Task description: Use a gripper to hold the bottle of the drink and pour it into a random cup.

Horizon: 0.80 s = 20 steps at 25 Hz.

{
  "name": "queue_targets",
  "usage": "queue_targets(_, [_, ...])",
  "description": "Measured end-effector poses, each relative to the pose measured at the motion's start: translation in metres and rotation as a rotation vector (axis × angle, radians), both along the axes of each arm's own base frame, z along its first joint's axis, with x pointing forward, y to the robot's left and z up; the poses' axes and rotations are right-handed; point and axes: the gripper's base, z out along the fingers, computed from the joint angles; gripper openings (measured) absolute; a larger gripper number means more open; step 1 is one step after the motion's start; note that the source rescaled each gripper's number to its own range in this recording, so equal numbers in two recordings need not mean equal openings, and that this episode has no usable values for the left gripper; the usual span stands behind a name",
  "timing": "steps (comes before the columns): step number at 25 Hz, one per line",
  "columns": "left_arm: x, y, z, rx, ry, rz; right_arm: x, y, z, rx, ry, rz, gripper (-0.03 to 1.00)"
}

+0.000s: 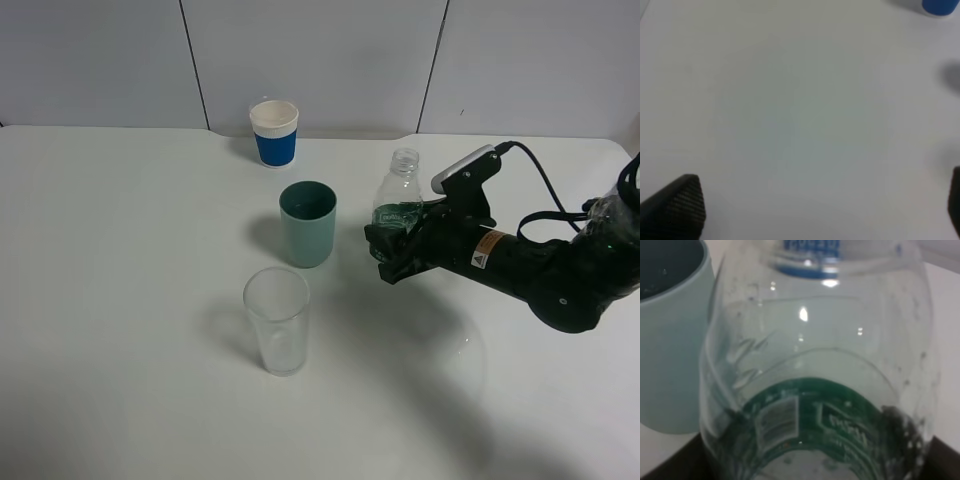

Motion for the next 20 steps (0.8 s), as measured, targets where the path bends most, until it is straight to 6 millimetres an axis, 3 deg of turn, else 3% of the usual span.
queue_targets(4, [0.0,0.0,0.0,0.0,0.0,0.0,-0.001,-0.0007,-0.0019,-0.005,0.022,-0.005,0.6])
queue_targets(6, [0.0,0.0,0.0,0.0,0.0,0.0,-0.001,-0.0007,-0.0019,-0.005,0.022,-0.005,0.71])
queue_targets(11, [0.0,0.0,0.0,0.0,0.0,0.0,-0.0015,-0.001,-0.0023,-0.005,0.024,-0.006,0.78])
queue_targets(20, [0.0,0.0,0.0,0.0,0.0,0.0,-0.0033,0.0011,-0.0007,-0.012,0.023,0.027,0.78])
